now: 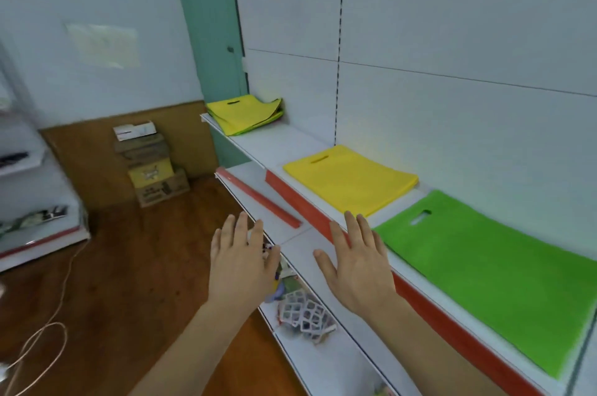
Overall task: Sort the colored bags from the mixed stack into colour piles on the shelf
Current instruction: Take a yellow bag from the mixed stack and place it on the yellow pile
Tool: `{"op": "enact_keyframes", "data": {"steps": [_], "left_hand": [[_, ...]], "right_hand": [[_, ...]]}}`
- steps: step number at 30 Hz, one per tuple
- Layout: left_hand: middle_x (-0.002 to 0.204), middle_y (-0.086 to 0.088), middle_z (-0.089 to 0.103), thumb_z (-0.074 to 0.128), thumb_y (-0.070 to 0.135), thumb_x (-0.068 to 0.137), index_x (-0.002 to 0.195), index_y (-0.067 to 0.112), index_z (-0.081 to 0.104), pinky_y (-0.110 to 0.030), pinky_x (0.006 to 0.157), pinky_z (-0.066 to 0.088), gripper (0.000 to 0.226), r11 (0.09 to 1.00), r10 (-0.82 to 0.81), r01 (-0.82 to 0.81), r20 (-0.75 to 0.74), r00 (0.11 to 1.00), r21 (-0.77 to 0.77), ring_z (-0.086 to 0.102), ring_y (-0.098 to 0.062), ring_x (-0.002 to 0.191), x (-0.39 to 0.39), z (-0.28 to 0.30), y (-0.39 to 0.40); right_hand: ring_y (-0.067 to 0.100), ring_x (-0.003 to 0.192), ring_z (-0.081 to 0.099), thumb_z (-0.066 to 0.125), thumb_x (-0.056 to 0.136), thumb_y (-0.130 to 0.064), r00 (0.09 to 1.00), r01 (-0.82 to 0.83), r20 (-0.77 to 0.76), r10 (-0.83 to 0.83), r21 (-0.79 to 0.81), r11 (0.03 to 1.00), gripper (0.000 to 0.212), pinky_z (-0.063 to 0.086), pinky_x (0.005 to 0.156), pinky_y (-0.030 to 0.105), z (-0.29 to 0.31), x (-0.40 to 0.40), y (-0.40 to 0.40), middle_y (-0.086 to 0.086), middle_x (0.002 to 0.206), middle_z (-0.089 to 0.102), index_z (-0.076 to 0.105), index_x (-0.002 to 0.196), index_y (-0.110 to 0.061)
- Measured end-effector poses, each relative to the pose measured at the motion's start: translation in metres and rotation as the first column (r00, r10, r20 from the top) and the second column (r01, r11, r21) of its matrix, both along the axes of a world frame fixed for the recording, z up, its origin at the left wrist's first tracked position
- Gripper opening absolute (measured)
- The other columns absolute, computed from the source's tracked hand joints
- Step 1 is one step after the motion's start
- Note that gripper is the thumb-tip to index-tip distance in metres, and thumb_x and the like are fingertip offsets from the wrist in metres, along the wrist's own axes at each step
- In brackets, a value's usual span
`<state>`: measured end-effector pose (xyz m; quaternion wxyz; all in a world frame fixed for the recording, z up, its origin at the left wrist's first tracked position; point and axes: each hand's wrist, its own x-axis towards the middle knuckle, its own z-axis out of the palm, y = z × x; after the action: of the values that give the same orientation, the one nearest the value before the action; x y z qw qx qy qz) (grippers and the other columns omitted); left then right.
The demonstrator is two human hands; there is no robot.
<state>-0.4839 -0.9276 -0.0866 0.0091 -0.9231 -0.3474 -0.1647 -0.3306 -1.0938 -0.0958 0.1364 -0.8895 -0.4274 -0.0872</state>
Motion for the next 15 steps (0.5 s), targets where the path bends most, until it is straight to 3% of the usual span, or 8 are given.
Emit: {"op": "enact_keyframes", "data": {"steps": [6, 10, 15], "left_hand": [[0.17, -0.006, 0.029, 0.031, 0.064, 0.105, 0.159, 0.024, 0.041, -0.049, 0.13, 0.017, 0.068, 0.995, 0.103, -0.102, 0.053, 0.993, -0.016, 0.017, -0.029, 0.16, 0.014, 0.013, 0.086], [0.172, -0.003, 0.024, 0.019, 0.067, 0.104, 0.161, 0.027, 0.036, -0.047, 0.131, 0.009, 0.072, 0.991, 0.131, -0.13, 0.079, 0.988, -0.019, 0.01, -0.026, 0.161, 0.014, 0.012, 0.146], [0.173, -0.004, 0.022, 0.024, 0.065, 0.105, 0.162, 0.028, 0.034, -0.046, 0.131, 0.008, 0.068, 0.986, 0.163, -0.161, 0.076, 0.984, -0.031, 0.009, -0.026, 0.162, 0.018, 0.0, 0.244]], "right_hand": [[0.034, 0.162, 0.009, 0.008, 0.101, -0.069, 0.996, -0.084, 0.021, 0.085, -0.026, 0.996, 0.083, 0.019, 0.127, 0.056, 0.017, 0.036, 0.112, 0.012, 0.175, 0.014, 0.03, 0.165, -0.02], [0.037, 0.16, 0.015, 0.005, 0.099, -0.069, 0.99, -0.135, 0.032, 0.136, -0.033, 0.99, 0.088, 0.023, 0.126, 0.056, 0.018, 0.042, 0.184, 0.014, 0.173, 0.021, 0.034, 0.163, -0.017], [0.036, 0.16, 0.018, 0.007, 0.1, -0.069, 0.988, -0.142, 0.049, 0.145, -0.062, 0.988, 0.085, 0.024, 0.126, 0.056, 0.01, 0.057, 0.28, 0.014, 0.172, 0.024, 0.035, 0.163, -0.02]]}}
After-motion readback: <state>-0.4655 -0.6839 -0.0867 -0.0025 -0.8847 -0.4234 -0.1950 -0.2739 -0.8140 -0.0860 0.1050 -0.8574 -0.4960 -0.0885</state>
